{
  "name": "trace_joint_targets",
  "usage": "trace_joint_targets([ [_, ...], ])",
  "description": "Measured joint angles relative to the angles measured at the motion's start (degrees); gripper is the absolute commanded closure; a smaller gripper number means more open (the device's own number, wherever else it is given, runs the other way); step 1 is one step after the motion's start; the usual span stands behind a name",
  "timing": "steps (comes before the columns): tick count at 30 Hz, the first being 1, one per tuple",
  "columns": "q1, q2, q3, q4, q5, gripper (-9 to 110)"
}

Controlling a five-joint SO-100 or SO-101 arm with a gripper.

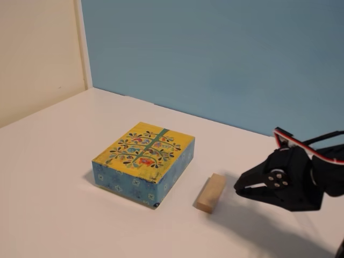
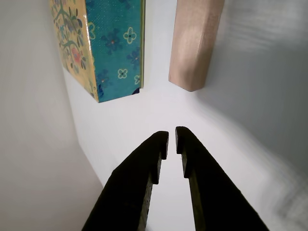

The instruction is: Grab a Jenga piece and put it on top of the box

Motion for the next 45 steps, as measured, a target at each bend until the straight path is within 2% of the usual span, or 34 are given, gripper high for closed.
trace_joint_targets([
  [28,0.62,0.0,0.0,-0.53,-0.09,101],
  [32,1.58,0.0,0.0,-0.53,0.88,98],
  [45,4.22,0.0,0.0,-0.79,7.12,102],
])
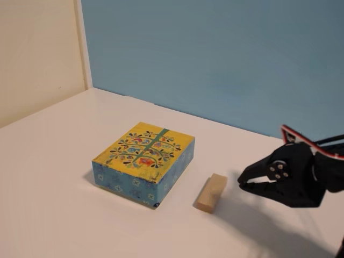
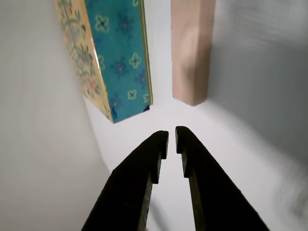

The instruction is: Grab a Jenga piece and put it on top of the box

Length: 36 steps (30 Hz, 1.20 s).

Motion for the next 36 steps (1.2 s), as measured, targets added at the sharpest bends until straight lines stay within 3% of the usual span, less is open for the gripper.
trace_joint_targets([
  [13,-4.83,-0.88,-3.78,4.13,1.49,102],
  [36,-2.81,-32.17,-35.16,11.87,-3.08,102],
])
